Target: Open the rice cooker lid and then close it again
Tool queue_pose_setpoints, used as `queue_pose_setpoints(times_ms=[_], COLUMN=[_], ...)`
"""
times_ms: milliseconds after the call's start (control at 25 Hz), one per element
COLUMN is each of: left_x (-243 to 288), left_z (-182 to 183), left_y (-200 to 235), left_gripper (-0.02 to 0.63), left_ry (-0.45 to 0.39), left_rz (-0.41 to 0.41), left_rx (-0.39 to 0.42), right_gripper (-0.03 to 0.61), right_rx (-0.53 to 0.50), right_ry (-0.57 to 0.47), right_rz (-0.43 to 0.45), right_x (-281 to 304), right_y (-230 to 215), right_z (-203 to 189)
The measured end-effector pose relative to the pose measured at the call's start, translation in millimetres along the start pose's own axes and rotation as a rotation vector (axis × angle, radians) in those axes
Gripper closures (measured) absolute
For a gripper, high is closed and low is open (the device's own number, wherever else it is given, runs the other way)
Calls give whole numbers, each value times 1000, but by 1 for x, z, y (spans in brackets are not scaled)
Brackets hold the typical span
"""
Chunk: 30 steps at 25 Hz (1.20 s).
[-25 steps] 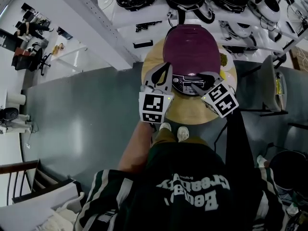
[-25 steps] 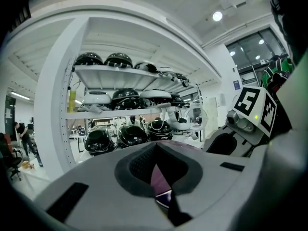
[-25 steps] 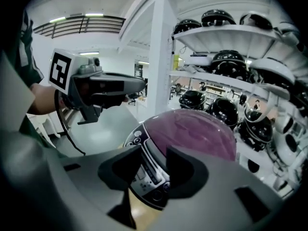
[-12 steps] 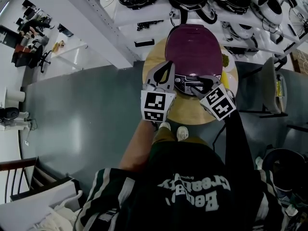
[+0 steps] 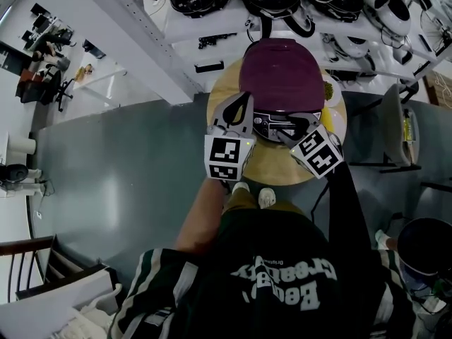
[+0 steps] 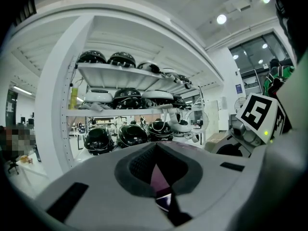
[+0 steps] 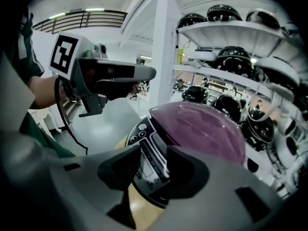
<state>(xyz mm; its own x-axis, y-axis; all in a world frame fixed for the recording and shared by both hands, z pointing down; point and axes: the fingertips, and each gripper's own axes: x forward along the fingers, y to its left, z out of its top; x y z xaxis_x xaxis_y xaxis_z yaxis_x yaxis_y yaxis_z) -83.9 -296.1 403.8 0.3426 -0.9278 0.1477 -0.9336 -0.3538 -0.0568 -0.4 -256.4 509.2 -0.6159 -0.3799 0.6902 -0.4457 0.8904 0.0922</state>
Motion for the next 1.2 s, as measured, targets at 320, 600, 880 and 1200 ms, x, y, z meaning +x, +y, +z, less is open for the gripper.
queue_pose_setpoints(times_ms=[320, 600, 880, 1200], left_x=[0, -3, -3, -3], left_z=[4, -3, -8, -13], left_y=[-1, -1, 4, 8], left_gripper=[612, 612, 612, 612], left_ry=[-7, -1, 9, 25], left_rz=[-5, -6, -1, 2], left_rx=[-3, 1, -11, 0], right_gripper=[403, 414, 420, 440], right_rx=[10, 15, 30, 52], right_ry=[-4, 9, -4, -26], right_rz=[-6, -8, -5, -5], right_x=[-1, 4, 4, 3], right_y=[0, -1, 0, -4], right_z=[0, -4, -3, -2])
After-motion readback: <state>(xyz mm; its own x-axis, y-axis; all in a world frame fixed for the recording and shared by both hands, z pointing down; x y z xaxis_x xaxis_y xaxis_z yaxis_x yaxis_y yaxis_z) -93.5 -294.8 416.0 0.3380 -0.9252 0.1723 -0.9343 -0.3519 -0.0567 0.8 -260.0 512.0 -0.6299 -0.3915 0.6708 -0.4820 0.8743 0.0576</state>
